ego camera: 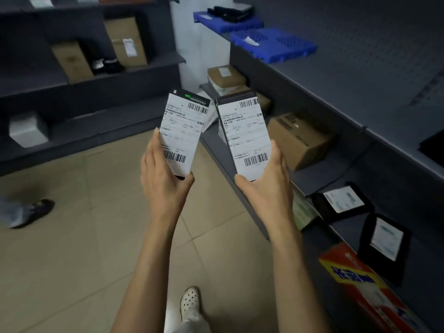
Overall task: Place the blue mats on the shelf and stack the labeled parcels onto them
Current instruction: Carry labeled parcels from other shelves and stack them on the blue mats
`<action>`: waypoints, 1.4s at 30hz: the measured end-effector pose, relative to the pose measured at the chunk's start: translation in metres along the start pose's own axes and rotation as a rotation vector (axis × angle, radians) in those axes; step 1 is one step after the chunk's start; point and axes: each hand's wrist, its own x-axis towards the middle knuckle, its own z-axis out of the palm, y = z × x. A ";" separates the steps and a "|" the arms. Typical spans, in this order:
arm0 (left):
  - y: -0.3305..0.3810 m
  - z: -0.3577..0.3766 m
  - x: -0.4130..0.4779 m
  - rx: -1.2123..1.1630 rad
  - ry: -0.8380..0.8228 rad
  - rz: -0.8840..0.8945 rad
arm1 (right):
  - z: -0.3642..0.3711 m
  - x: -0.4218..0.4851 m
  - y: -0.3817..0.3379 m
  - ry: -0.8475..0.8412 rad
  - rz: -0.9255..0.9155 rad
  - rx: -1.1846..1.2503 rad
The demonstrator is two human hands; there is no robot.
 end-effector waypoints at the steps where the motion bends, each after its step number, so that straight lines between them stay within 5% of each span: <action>1: -0.010 0.001 0.022 0.019 0.015 -0.014 | 0.015 0.019 -0.013 -0.003 -0.012 0.018; 8: -0.061 0.032 0.181 0.046 0.056 -0.001 | 0.107 0.152 -0.093 -0.026 -0.088 0.127; 28: -0.046 0.293 0.562 -0.030 0.044 0.053 | 0.189 0.617 -0.119 0.021 -0.160 0.143; 42: -0.051 0.460 0.785 -0.148 -0.191 0.134 | 0.251 0.865 -0.112 0.133 0.009 0.032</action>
